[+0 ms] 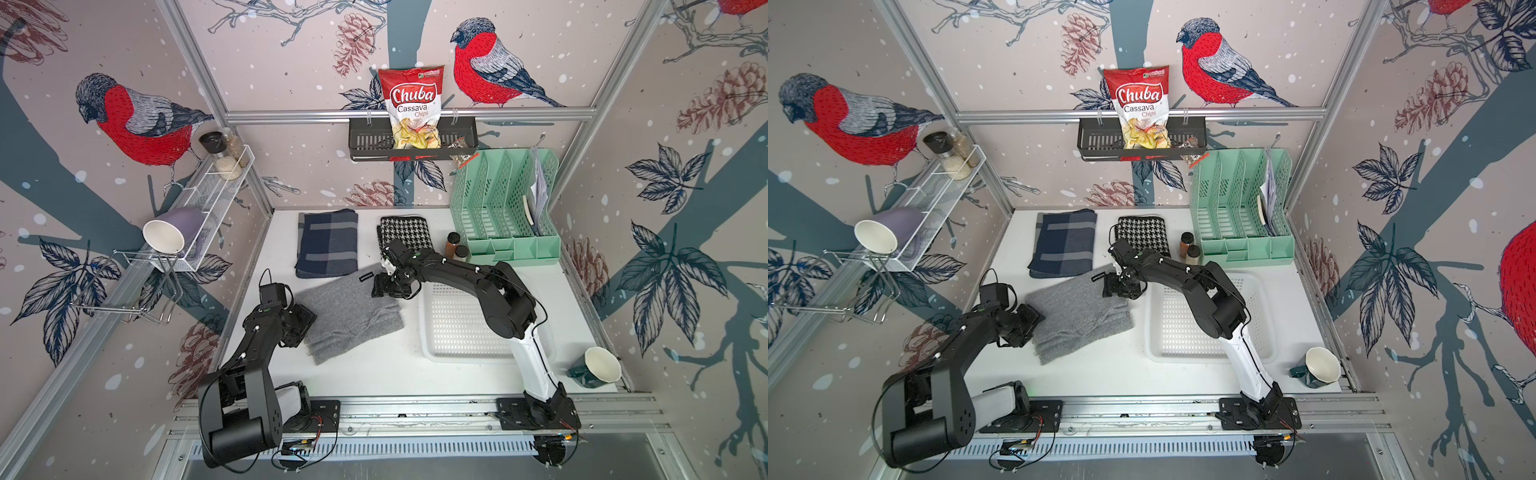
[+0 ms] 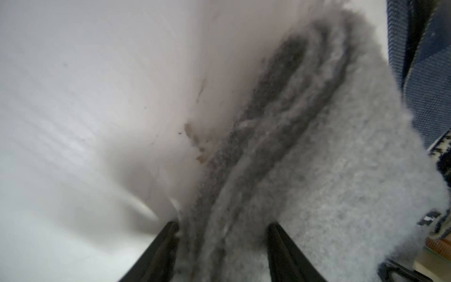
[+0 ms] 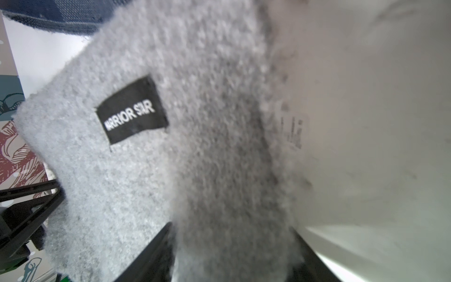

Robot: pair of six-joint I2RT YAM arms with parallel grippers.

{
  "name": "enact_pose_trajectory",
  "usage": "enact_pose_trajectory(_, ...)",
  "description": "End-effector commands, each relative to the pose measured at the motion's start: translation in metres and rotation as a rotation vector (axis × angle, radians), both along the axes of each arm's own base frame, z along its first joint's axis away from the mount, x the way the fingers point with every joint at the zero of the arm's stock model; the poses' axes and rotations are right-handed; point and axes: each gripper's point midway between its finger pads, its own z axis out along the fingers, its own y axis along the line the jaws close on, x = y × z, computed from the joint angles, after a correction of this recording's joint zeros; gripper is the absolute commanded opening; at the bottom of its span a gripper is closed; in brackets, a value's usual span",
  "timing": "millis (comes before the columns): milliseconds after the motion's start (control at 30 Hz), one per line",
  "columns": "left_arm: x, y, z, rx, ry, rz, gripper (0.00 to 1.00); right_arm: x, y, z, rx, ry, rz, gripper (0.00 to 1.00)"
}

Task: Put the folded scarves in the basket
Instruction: Pick up the scarf at the center of the board.

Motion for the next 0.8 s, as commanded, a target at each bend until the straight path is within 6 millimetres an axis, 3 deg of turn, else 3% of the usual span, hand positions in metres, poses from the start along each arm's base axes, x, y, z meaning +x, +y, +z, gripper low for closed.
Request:
enact_pose_trajectory(0, 0.005, 0.013, 0.001, 0.082, 0.000, 0.029, 0.65, -0.011, -0.012, -0.008, -0.058, 0.029, 0.004, 0.69)
enact_pose_trajectory(133, 0.012, 0.006, -0.008, 0.055, -0.004, -0.002, 0.66, -0.013, -0.010, -0.006, -0.049, 0.030, 0.002, 0.69)
enact_pose_trajectory(233, 0.010, -0.002, -0.022, 0.019, 0.006, -0.013, 0.62, -0.017, -0.005, -0.007, -0.043, 0.034, 0.009, 0.68)
enact_pose_trajectory(367, 0.007, -0.011, -0.032, -0.032, -0.013, -0.006, 0.52, -0.024, 0.000, -0.011, -0.043, 0.045, 0.017, 0.65)
enact_pose_trajectory(533, 0.013, -0.018, -0.027, -0.071, -0.077, -0.015, 0.41, -0.024, 0.001, -0.013, -0.040, 0.048, 0.000, 0.59)
enact_pose_trajectory(767, 0.018, -0.021, -0.021, -0.082, -0.110, -0.025, 0.14, -0.021, 0.002, -0.013, -0.043, 0.040, -0.015, 0.40)
